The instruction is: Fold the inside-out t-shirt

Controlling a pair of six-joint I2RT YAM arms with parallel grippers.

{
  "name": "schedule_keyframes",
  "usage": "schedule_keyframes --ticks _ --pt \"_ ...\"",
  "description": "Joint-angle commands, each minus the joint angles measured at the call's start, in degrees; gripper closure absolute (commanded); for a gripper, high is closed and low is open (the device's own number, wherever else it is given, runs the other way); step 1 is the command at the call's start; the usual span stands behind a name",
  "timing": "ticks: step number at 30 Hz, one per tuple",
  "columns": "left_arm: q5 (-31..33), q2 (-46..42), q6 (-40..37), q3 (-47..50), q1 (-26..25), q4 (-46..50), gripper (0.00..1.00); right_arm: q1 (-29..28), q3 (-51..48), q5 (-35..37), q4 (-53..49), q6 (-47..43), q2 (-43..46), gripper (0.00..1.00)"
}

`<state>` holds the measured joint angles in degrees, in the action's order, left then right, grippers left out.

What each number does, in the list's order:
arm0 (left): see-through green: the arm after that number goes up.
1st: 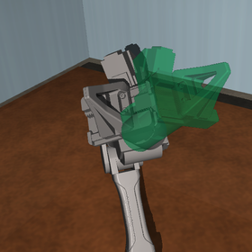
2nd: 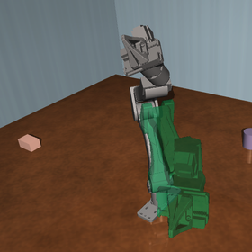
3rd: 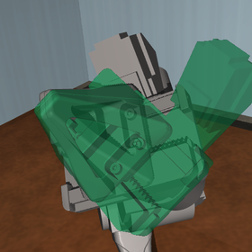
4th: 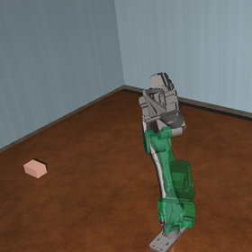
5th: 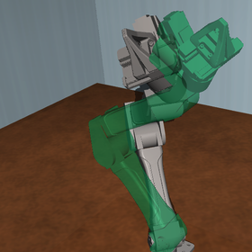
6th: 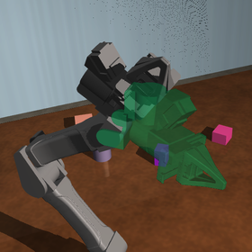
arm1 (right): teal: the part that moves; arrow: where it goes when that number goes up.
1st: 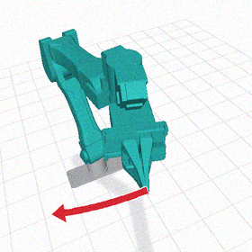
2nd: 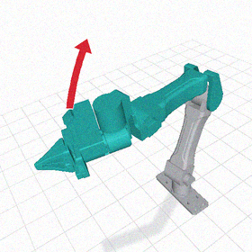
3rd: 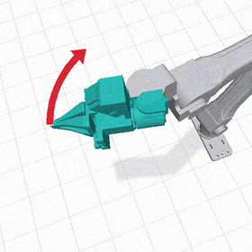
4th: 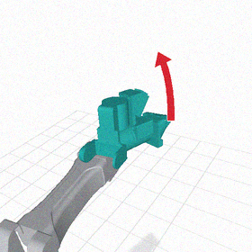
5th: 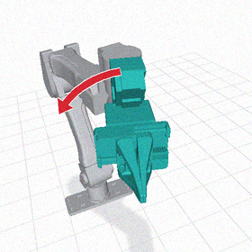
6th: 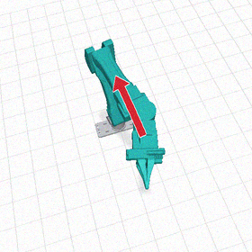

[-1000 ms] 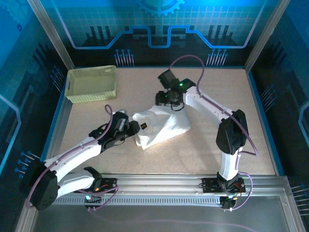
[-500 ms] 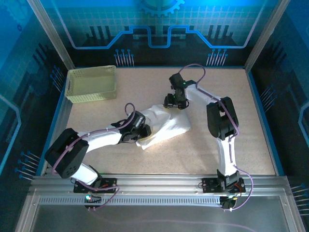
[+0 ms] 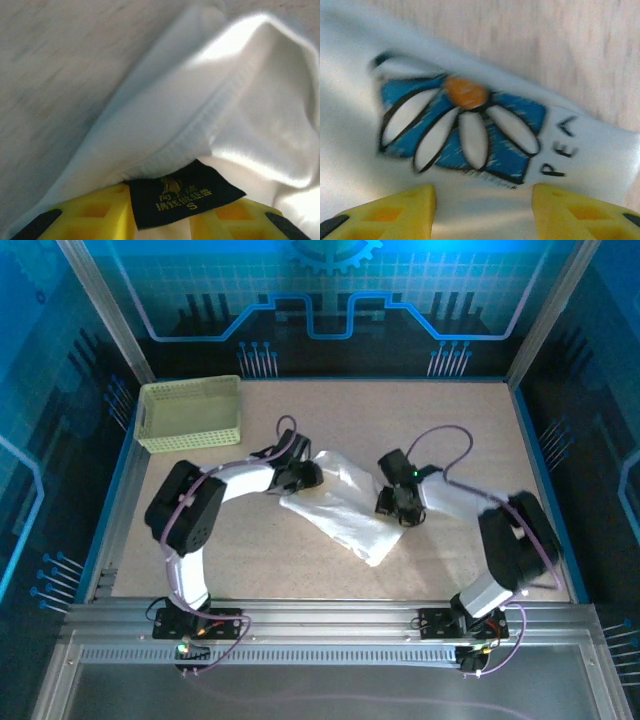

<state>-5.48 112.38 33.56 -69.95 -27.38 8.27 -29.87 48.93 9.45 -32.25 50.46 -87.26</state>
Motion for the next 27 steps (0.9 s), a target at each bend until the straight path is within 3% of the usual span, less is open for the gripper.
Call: schedule_keyframes --ticks 1,3,6,9,11,15,18,24,27 --pt "-6.3 4.8 -7.6 -11.4 -0.1 10.0 0.67 -5.8 -2.8 1.8 -2.0 6.0 5.8 0.45" --pt "-6.1 3.3 -9.6 -15.1 -0.8 13.0 0.61 -6.9 -0.9 2.4 -4.9 3.5 8.6 0.44" --pt "-1.7 -4.4 -10.4 -12.9 -1.3 15.5 0.49 -5.4 4.0 7.1 -6.6 -4.8 13.7 0.39" --pt "6.3 -14.2 -6.2 -4.5 -1.1 16.4 0.38 0.9 8.7 2.1 -2.7 -14.4 12.2 0.38" --pt "9.2 -19.0 -2.0 1.7 -0.8 16.7 0.36 4.5 14.3 -2.8 -1.6 -19.9 6.2 0.37" --pt "7.2 -22.0 4.7 11.2 0.2 11.8 0.35 6.4 26.2 -6.5 -2.1 -27.8 -8.0 0.36" --pt "3.5 -19.2 7.3 13.9 1.7 5.9 0.36 7.2 34.8 -8.8 -3.0 -30.3 -18.2 0.36" --pt "-2.0 -8.1 7.1 9.3 3.6 -2.1 0.45 7.5 47.1 -8.1 -5.3 -31.8 -33.0 0.38" --pt "-3.9 -4.8 5.1 5.5 3.6 -4.0 0.57 7.6 48.6 -5.6 -6.2 -30.2 -35.4 0.42"
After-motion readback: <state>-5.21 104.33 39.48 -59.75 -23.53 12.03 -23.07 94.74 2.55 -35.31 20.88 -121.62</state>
